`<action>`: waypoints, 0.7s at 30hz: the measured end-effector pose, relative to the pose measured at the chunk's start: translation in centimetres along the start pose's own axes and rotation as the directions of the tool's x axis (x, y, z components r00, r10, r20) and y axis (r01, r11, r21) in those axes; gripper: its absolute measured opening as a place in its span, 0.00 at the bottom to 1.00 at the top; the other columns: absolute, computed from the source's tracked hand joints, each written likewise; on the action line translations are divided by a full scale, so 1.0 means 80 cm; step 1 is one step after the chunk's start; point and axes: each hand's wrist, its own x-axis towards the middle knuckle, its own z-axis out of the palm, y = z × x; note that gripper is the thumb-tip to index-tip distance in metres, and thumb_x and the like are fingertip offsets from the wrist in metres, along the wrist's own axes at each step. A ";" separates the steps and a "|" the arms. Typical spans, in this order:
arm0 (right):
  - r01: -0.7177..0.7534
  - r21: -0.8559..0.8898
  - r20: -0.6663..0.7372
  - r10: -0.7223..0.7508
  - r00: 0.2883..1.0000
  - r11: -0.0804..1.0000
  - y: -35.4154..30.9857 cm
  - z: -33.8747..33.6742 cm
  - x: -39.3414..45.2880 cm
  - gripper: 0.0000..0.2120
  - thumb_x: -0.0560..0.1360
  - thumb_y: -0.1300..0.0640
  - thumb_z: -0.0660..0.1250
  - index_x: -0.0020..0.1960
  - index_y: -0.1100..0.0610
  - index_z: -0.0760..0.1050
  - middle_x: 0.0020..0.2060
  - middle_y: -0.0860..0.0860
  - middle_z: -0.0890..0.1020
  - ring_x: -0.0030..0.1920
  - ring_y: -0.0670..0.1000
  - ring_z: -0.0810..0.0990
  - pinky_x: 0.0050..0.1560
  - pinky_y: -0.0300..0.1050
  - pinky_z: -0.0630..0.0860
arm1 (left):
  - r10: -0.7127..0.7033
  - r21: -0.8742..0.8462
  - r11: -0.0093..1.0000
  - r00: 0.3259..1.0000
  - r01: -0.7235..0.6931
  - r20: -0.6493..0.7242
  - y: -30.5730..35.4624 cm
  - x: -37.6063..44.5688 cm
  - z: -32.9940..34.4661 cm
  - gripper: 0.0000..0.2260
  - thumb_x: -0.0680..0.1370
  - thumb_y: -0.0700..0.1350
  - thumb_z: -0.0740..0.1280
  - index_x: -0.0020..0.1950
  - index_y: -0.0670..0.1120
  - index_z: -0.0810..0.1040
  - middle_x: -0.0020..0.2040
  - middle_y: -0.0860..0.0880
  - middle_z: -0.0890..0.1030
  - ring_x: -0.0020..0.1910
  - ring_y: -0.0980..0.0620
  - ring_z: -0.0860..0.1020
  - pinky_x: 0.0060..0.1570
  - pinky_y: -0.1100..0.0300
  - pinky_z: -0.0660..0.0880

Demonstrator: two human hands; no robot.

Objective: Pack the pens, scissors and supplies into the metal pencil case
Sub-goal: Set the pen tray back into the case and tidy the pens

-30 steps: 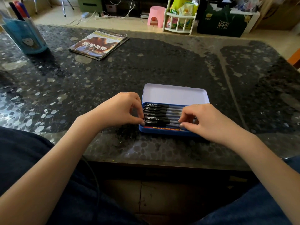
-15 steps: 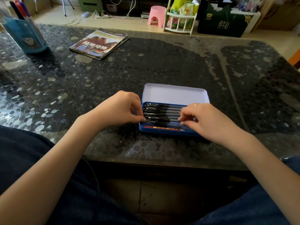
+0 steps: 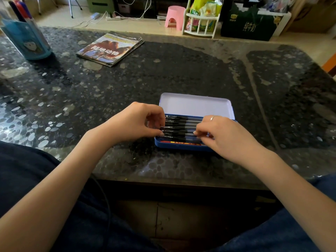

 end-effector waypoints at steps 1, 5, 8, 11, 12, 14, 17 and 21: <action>-0.003 0.016 -0.008 0.003 1.000 1.000 0.000 0.001 0.000 0.04 0.76 0.57 0.64 0.47 0.53 0.78 0.45 0.48 0.77 0.47 0.50 0.76 0.46 0.52 0.76 | 0.008 0.000 1.000 1.000 -0.008 0.004 0.000 0.000 0.001 0.05 0.68 0.42 0.75 0.41 0.50 0.81 0.35 0.57 0.80 0.37 0.58 0.76 0.37 0.70 0.71; -0.016 0.091 -0.008 0.016 1.000 0.996 0.002 0.003 0.001 0.02 0.74 0.58 0.67 0.44 0.52 0.78 0.42 0.46 0.76 0.43 0.47 0.75 0.47 0.50 0.76 | 0.012 0.027 1.000 1.000 -0.012 -0.002 -0.003 0.002 0.006 0.03 0.69 0.43 0.74 0.41 0.51 0.83 0.36 0.55 0.81 0.38 0.57 0.76 0.38 0.68 0.72; -0.024 0.137 -0.004 0.025 1.000 0.990 0.003 0.002 0.002 0.06 0.74 0.59 0.68 0.42 0.49 0.76 0.40 0.44 0.74 0.41 0.45 0.73 0.46 0.46 0.76 | 0.021 0.034 0.999 1.000 -0.021 0.001 -0.003 0.003 0.008 0.03 0.69 0.42 0.74 0.40 0.49 0.83 0.36 0.56 0.80 0.38 0.60 0.76 0.38 0.70 0.72; -0.039 0.177 0.007 0.038 0.999 0.984 0.003 0.003 0.002 0.07 0.73 0.60 0.68 0.42 0.48 0.75 0.38 0.41 0.73 0.39 0.42 0.72 0.45 0.41 0.73 | 0.028 0.047 0.999 1.000 -0.028 0.003 -0.002 0.003 0.007 0.02 0.69 0.41 0.75 0.39 0.47 0.83 0.36 0.56 0.80 0.38 0.59 0.77 0.38 0.71 0.72; -0.044 0.193 0.008 0.043 0.999 0.980 0.004 0.003 0.002 0.07 0.73 0.60 0.68 0.42 0.49 0.76 0.37 0.41 0.73 0.39 0.41 0.72 0.44 0.39 0.72 | 0.028 0.055 0.998 1.000 -0.028 0.002 -0.002 0.003 0.007 0.02 0.69 0.41 0.75 0.39 0.47 0.84 0.36 0.55 0.80 0.37 0.59 0.77 0.38 0.71 0.72; -0.054 0.214 0.008 0.053 0.999 0.975 0.004 0.004 0.002 0.06 0.73 0.60 0.69 0.42 0.49 0.76 0.37 0.40 0.73 0.39 0.39 0.72 0.42 0.35 0.69 | 0.024 0.065 0.998 1.000 -0.024 0.000 -0.002 0.003 0.006 0.02 0.69 0.42 0.75 0.40 0.49 0.84 0.37 0.54 0.81 0.36 0.57 0.77 0.38 0.69 0.73; -0.056 0.213 0.013 0.055 0.998 0.975 0.004 0.005 0.003 0.03 0.74 0.59 0.68 0.43 0.51 0.78 0.37 0.40 0.73 0.40 0.39 0.73 0.41 0.31 0.67 | 0.016 0.070 0.997 1.000 -0.016 0.012 -0.005 0.002 0.003 0.05 0.69 0.43 0.74 0.41 0.52 0.85 0.37 0.55 0.81 0.36 0.58 0.78 0.39 0.68 0.72; -0.060 0.214 0.028 0.055 0.998 0.975 0.005 0.005 0.002 0.03 0.74 0.58 0.68 0.44 0.51 0.78 0.37 0.40 0.73 0.39 0.39 0.72 0.40 0.31 0.66 | 0.006 0.069 0.998 1.000 -0.007 0.003 -0.002 0.001 0.003 0.06 0.68 0.40 0.75 0.41 0.51 0.85 0.37 0.55 0.81 0.35 0.57 0.78 0.39 0.70 0.73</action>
